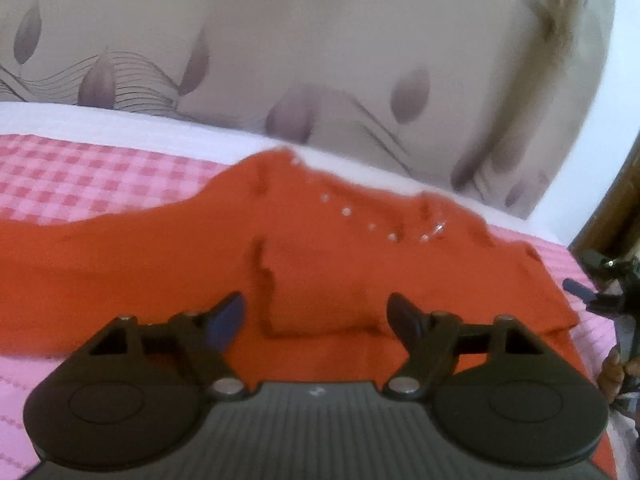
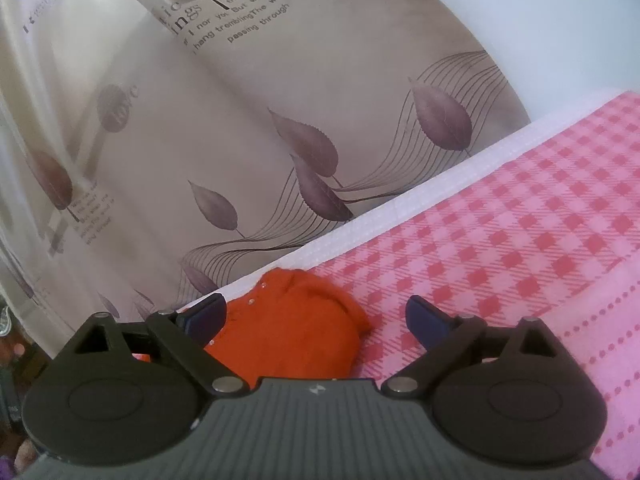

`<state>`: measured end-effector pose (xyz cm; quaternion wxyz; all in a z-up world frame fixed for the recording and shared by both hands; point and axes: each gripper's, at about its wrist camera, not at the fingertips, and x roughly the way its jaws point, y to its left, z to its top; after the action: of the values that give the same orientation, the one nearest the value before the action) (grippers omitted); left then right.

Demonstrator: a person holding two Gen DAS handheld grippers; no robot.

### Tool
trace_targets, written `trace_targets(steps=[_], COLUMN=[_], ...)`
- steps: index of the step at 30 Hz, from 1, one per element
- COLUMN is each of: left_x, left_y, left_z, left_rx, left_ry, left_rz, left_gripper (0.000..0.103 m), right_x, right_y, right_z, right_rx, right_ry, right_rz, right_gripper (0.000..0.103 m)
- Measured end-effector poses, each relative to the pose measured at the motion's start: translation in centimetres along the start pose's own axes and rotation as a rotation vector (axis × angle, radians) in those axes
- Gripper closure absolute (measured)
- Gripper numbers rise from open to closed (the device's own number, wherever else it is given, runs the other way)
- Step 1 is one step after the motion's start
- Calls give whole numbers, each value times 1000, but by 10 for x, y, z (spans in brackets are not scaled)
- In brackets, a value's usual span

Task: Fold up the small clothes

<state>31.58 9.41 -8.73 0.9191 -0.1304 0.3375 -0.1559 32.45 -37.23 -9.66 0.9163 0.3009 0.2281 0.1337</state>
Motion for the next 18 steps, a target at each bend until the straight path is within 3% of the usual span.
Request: trace_targets(steps=[1, 2, 6, 9, 13, 18], left_x=[3, 8, -1, -17, -18, -13], left_y=[-1, -3, -5, 2, 9, 8], left_z=[0, -1, -3, -4, -9, -9], left_rx=[-1, 6, 20, -24, -47, -32], left_ry=[-2, 13, -95, -192, -180, -144], left_rz=[-19, -5, 65, 123, 169, 153], left_gripper=[79, 99, 100, 100, 100, 99], right_x=[-1, -1, -2, -3, -4, -2], right_y=[0, 0, 0, -1, -1, 0], right_z=[0, 0, -1, -1, -2, -2], right_rx=[0, 0, 12, 21, 20, 17], right_ry=[-2, -5, -17, -25, -26, 3], right_rz=[-1, -2, -6, -3, 5, 12], right_gripper=[7, 6, 4, 3, 3, 3])
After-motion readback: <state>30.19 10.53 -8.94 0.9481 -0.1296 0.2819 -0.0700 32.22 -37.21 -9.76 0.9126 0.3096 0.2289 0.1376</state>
